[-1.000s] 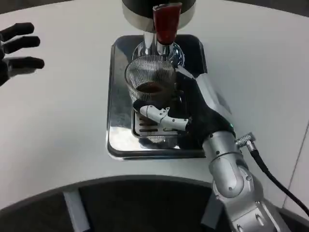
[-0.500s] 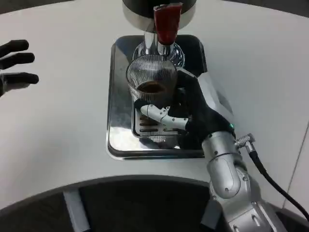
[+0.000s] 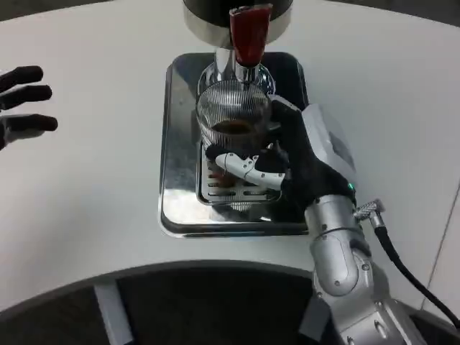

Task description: Grasp the cup under the faucet to collect the drink, then remove the cup.

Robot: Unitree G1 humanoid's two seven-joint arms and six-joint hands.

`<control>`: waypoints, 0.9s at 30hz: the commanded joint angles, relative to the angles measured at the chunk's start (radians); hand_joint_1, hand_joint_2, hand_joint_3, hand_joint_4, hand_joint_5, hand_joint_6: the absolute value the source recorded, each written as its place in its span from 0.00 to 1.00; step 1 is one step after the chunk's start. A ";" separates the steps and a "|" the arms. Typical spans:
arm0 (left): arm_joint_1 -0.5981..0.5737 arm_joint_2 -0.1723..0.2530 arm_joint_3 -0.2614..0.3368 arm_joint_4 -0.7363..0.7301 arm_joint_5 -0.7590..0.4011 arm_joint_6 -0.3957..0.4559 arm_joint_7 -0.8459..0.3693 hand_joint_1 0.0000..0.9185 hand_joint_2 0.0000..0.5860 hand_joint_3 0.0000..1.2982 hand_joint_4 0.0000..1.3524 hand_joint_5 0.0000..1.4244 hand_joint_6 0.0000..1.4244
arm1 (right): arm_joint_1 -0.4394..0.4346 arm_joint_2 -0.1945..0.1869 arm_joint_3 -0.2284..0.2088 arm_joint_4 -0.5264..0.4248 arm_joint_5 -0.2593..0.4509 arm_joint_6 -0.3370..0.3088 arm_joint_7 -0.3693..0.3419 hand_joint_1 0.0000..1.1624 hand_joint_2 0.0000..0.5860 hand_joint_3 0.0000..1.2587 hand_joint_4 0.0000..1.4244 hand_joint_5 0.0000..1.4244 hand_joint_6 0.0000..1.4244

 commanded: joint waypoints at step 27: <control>0.038 -0.017 -0.029 -0.047 0.000 -0.007 0.016 0.00 0.15 0.14 0.13 0.21 0.12 | 0.128 0.002 0.031 -0.108 -0.055 0.005 -0.052 0.80 0.45 0.71 0.70 0.78 0.90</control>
